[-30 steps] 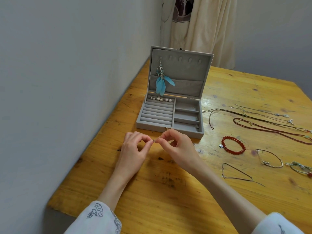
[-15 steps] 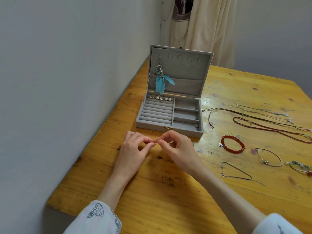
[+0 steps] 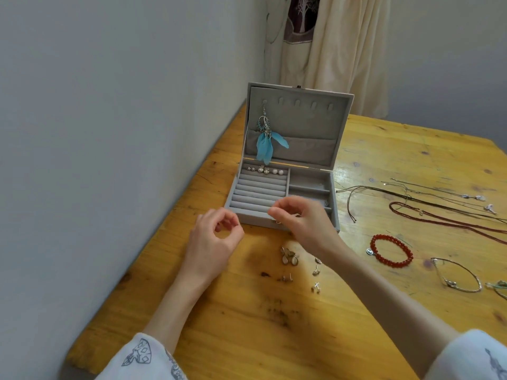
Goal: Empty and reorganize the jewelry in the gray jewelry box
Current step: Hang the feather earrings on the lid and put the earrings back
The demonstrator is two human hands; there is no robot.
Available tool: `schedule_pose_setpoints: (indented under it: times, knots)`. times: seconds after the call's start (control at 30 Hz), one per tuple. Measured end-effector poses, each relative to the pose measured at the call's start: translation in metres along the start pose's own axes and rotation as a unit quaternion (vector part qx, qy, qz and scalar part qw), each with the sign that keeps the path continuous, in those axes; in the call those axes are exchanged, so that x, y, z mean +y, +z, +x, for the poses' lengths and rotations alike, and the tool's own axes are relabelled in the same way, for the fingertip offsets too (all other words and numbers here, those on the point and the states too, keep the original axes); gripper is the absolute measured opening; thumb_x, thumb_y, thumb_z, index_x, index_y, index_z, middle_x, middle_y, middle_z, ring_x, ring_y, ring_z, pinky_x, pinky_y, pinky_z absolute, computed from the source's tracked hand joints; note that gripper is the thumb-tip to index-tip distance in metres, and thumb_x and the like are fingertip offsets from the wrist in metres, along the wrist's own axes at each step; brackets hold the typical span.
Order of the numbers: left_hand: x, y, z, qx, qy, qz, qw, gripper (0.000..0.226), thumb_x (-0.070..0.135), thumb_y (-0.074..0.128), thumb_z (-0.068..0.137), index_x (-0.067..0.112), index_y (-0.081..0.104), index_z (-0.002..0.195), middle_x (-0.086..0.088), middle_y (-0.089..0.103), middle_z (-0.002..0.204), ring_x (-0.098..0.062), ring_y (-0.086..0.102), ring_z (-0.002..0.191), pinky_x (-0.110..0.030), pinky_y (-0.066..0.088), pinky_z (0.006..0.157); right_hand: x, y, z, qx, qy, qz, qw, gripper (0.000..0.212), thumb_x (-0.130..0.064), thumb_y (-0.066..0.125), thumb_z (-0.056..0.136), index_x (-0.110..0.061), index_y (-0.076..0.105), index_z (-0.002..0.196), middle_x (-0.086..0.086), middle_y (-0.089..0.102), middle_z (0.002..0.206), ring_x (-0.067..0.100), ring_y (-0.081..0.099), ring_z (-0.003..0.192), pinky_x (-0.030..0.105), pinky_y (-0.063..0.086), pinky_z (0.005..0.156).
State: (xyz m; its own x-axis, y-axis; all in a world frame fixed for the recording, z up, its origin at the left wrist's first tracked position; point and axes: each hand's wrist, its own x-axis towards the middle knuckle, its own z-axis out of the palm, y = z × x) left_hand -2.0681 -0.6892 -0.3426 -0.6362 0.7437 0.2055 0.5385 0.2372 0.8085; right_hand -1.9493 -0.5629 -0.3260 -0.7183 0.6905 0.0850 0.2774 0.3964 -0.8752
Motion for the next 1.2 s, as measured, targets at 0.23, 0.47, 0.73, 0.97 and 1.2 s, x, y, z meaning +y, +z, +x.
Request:
schedule_pose_setpoints:
  times: [0.23, 0.47, 0.73, 0.97, 1.2]
  knots:
    - [0.014, -0.007, 0.087, -0.033, -0.026, 0.011, 0.999, 0.015, 0.023, 0.061, 0.082, 0.031, 0.057, 0.070, 0.004, 0.042, 0.091, -0.007, 0.040, 0.079, -0.021, 0.034, 0.071, 0.002, -0.004, 0.051, -0.026, 0.015, -0.022, 0.999, 0.019, -0.024, 0.062, 0.087, -0.007, 0.070, 0.088, 0.007, 0.063, 0.071, 0.007, 0.054, 0.060, 0.017, 0.043, 0.056]
    - [0.003, 0.010, 0.142, -0.093, -0.015, 0.092, 0.991, 0.011, 0.028, 0.066, 0.077, 0.034, 0.063, 0.068, -0.004, 0.052, 0.100, -0.021, 0.047, 0.102, -0.039, 0.038, 0.091, 0.005, -0.005, 0.111, -0.023, 0.075, -0.023, 0.997, 0.019, -0.020, 0.061, 0.088, -0.004, 0.070, 0.084, -0.005, 0.049, 0.053, 0.002, 0.042, 0.048, 0.016, 0.035, 0.049]
    - [0.000, 0.019, 0.157, -0.064, -0.003, 0.219, 0.974, 0.004, 0.034, 0.061, 0.082, 0.037, 0.059, 0.081, -0.001, 0.033, 0.099, -0.022, 0.034, 0.111, -0.033, 0.030, 0.093, 0.008, 0.005, 0.132, -0.048, 0.151, -0.034, 0.987, 0.018, -0.022, 0.062, 0.087, -0.009, 0.065, 0.075, 0.001, 0.044, 0.038, 0.011, 0.038, 0.036, 0.020, 0.036, 0.039]
    - [-0.004, 0.021, 0.158, -0.080, 0.005, 0.233, 0.969, 0.006, 0.034, 0.062, 0.082, 0.039, 0.058, 0.080, 0.000, 0.032, 0.097, -0.023, 0.035, 0.112, -0.033, 0.029, 0.093, 0.009, 0.012, 0.139, -0.004, 0.100, -0.075, 0.992, 0.023, -0.023, 0.063, 0.085, -0.014, 0.066, 0.064, 0.000, 0.049, 0.039, 0.013, 0.046, 0.052, 0.035, 0.049, 0.071]
    - [-0.009, 0.022, 0.161, -0.105, 0.011, 0.224, 0.969, 0.012, 0.031, 0.066, 0.079, 0.033, 0.069, 0.090, -0.004, 0.037, 0.094, -0.027, 0.041, 0.111, -0.043, 0.035, 0.099, 0.012, 0.016, 0.141, 0.007, 0.078, -0.077, 0.994, 0.014, -0.022, 0.064, 0.084, -0.014, 0.074, 0.077, -0.004, 0.050, 0.055, 0.019, 0.051, 0.075, 0.037, 0.049, 0.076]
